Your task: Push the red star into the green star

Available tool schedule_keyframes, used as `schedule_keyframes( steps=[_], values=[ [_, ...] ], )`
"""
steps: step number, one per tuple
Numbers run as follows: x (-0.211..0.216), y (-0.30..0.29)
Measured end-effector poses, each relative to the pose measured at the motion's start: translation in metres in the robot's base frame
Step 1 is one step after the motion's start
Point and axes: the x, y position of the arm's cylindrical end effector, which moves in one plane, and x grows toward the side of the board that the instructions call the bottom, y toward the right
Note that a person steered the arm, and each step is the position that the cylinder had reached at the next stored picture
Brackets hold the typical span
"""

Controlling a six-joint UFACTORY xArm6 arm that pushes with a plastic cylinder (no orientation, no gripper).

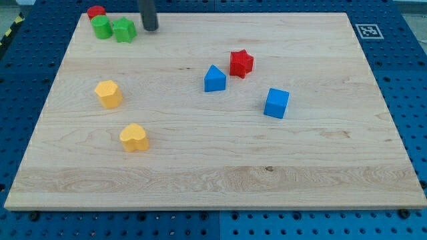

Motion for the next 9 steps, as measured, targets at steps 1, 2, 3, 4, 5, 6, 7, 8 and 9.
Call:
schedule_keyframes(
  steps=[1,2,3,4,5,6,7,8,9],
  values=[
    [0.006,0.094],
    [0.025,0.192],
    [0.098,0.264],
    [0.161,0.279],
    [0.161,0.270],
    [0.161,0.225],
    [0.153,0.208],
    [0.139,0.194],
    [0.138,0.170]
  ],
)
